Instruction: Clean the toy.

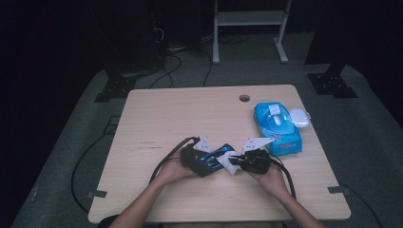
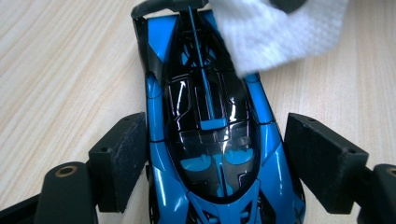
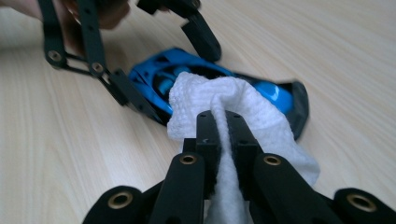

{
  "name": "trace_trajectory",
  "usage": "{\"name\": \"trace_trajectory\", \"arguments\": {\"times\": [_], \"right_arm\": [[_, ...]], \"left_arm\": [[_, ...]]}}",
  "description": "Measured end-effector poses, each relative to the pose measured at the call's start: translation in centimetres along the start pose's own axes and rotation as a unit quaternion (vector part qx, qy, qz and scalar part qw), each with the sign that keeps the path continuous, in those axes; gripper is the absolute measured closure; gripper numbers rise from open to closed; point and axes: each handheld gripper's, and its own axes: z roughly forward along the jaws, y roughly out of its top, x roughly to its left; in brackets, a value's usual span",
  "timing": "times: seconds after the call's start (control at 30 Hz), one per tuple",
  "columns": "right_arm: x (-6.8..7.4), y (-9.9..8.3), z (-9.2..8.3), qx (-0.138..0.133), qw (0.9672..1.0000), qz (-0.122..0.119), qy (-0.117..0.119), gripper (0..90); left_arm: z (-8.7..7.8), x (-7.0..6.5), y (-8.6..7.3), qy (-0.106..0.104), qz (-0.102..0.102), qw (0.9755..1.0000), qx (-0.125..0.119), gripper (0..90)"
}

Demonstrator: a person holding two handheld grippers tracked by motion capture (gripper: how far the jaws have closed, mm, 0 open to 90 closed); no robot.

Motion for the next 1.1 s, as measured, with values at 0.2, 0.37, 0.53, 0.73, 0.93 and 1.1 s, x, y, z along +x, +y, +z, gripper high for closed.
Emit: {"name": "trace_trajectory", "arguments": {"times": [0.2, 0.37, 0.53, 0.73, 0.93, 1.1], "right_arm": [[0.5, 1.7, 2.1, -0.006, 0.9998, -0.002, 0.018, 84.6], [1.1, 2.5, 4.4, -0.002, 0.999, 0.006, 0.044, 84.7], [1.5, 2.6, 4.6, 0.005, 0.9991, -0.017, 0.039, 84.6], [-0.8, 1.5, 2.3, 0.02, 0.9997, -0.002, -0.012, 84.5], [-2.4, 0.4, 1.5, 0.017, 0.9993, 0.029, -0.018, 84.6], [-1.3, 1.4, 2.6, 0.012, 0.9998, 0.018, -0.006, 84.7]], "left_arm": [[-0.7, -0.1, -0.1, -0.001, -0.012, 0.9997, -0.023, 22.0], [-1.7, 0.2, -0.8, 0.001, -0.024, 0.9993, -0.028, 18.4], [-2.5, 0.1, -2.5, 0.002, -0.033, 0.9993, -0.015, 18.4], [-2.4, 0.4, -3.6, 0.0, -0.044, 0.9989, -0.012, 18.4], [-1.6, 0.4, -2.8, -0.016, -0.048, 0.9986, -0.019, 18.1], [-1.3, 0.2, -2.9, -0.023, -0.04, 0.9988, -0.018, 25.2]]}}
